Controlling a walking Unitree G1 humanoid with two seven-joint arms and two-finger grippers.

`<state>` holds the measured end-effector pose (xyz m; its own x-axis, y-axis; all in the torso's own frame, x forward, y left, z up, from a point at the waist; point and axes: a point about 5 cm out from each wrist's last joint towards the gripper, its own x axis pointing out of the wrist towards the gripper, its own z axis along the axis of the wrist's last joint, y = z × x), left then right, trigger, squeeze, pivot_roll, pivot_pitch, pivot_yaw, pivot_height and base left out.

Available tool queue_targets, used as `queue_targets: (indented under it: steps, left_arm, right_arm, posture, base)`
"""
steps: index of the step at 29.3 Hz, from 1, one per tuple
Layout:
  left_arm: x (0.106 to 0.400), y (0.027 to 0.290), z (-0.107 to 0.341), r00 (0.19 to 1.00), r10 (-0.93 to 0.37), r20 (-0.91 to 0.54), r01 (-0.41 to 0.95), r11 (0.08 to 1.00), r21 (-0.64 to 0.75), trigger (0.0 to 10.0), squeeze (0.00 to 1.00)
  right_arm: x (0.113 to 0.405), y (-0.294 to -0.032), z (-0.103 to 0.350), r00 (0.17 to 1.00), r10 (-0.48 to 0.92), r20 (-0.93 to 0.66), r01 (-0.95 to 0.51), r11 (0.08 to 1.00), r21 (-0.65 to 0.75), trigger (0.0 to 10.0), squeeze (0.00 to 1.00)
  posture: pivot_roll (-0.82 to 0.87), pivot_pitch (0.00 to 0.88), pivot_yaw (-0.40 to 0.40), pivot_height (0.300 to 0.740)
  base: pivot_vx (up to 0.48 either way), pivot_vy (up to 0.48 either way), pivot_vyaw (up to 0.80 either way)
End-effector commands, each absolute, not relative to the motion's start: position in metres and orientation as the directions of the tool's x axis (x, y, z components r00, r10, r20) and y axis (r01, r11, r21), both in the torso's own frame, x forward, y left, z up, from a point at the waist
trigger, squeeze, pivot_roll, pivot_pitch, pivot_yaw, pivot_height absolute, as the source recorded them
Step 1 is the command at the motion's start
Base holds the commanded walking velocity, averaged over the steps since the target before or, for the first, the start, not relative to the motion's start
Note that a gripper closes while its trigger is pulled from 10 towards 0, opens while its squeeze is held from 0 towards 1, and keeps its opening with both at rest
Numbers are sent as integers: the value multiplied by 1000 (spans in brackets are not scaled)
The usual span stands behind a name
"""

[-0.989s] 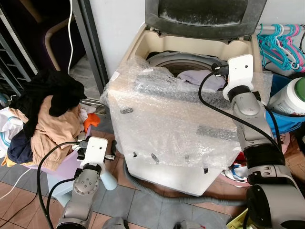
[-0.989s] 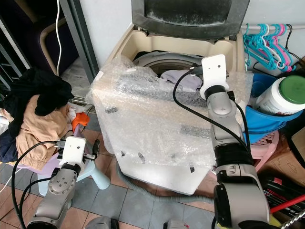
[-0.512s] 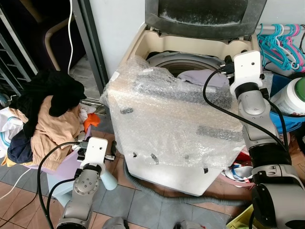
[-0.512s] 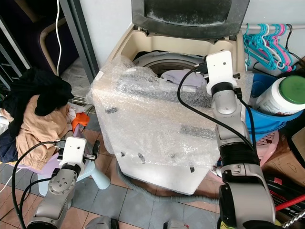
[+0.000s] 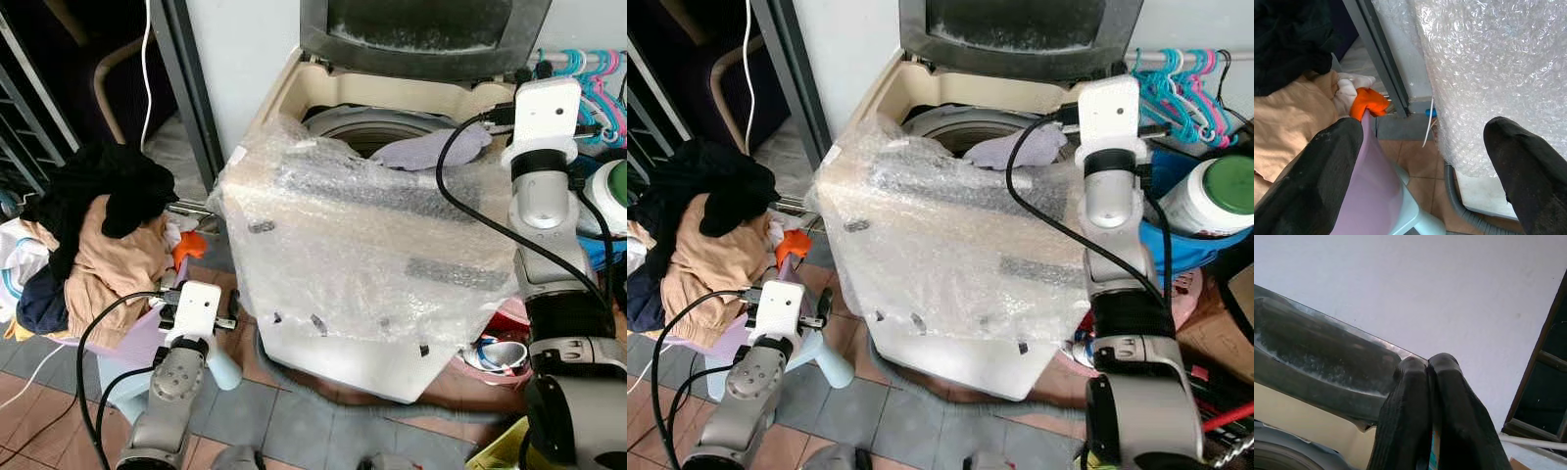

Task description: Clothes washing

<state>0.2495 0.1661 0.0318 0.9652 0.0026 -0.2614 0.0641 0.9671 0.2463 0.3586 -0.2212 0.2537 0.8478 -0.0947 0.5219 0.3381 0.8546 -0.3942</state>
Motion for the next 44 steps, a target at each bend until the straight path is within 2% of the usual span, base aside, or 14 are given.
queue_targets:
  steps: [1, 3, 4, 5, 6, 9, 14, 15, 24, 27, 33, 37, 40, 44]
  left_arm:
    - [251, 167, 32, 963, 1, -269, 67, 968, 244, 10000, 0]
    - [251, 167, 32, 963, 0, -269, 68, 968, 243, 10000, 0]
    - [251, 167, 32, 963, 0, -269, 68, 968, 243, 10000, 0]
    - [251, 167, 32, 963, 0, -269, 68, 968, 243, 10000, 0]
    - [251, 167, 32, 963, 1, -269, 67, 968, 243, 10000, 0]
    - [252, 166, 32, 963, 0, -270, 68, 968, 243, 10000, 0]
    - [253, 166, 31, 962, 1, -271, 67, 968, 242, 10000, 0]
    - [253, 166, 31, 962, 1, -272, 67, 968, 241, 10000, 0]
    - [254, 165, 31, 961, -3, -275, 71, 969, 238, 10000, 0]
    - [254, 165, 31, 961, 0, -275, 68, 969, 238, 10000, 0]
    - [255, 165, 31, 960, 0, -279, 68, 970, 235, 10000, 0]
    - [255, 165, 30, 960, -1, -280, 69, 969, 235, 10000, 0]
    - [255, 165, 30, 960, -2, -281, 71, 969, 236, 10000, 0]
    - [255, 166, 30, 960, -1, -280, 71, 969, 238, 10000, 0]
  right_arm:
    - [359, -215, 271, 817, -54, 574, 348, 840, -416, 1961, 0]
    - [359, -212, 270, 818, -26, 575, 345, 822, -454, 3294, 0]
    - [359, -209, 267, 823, 1, 568, 341, 799, -495, 6510, 0]
    - [359, -208, 266, 825, 8, 565, 341, 789, -510, 6510, 0]
    - [362, -201, 257, 858, 71, 510, 291, 750, -594, 10000, 0]
    - [368, -186, 215, 935, 237, 265, 101, 539, -836, 10000, 0]
    - [366, -187, 202, 940, 267, 210, 69, 455, -888, 10000, 0]
    - [366, -186, 202, 938, 278, 206, 61, 452, -890, 10000, 1000]
    - [366, -217, 243, 868, 75, 491, 441, 338, -832, 10000, 1000]
    - [363, -235, 265, 816, -98, 570, 505, 602, -619, 10000, 1000]
    - [375, -228, 250, 904, -208, 373, 262, 960, -99, 10000, 1000]
    - [381, -204, 233, 967, -67, 245, 26, 986, 167, 10000, 1000]
    - [381, -188, 226, 976, 34, 214, -84, 970, 228, 10000, 1000]
    - [372, -165, 229, 940, 194, 279, -197, 980, -17, 10000, 1000]
  posture:
    - [-81, 0, 45, 740]
    - [-80, 0, 45, 740]
    - [-79, 0, 43, 740]
    - [-79, 0, 43, 740]
    - [-81, 0, 44, 740]
    - [-78, 0, 43, 740]
    - [-77, 0, 42, 740]
    - [-78, 0, 42, 740]
    - [-81, 0, 42, 740]
    - [-82, 0, 40, 740]
    - [-82, 0, 39, 740]
    - [-83, 0, 44, 740]
    - [-83, 0, 44, 740]
    - [-80, 0, 44, 740]
  base:
    - [0, 0, 0]
    - [0, 0, 0]
    - [0, 0, 0]
    - [0, 0, 0]
    - [0, 0, 0]
    - [0, 0, 0]
    - [0, 0, 0]
    - [0, 0, 0]
    - [0, 0, 0]
    - [0, 0, 0]
    - [0, 0, 0]
    - [0, 0, 0]
    - [0, 0, 0]
    - [0, 0, 0]
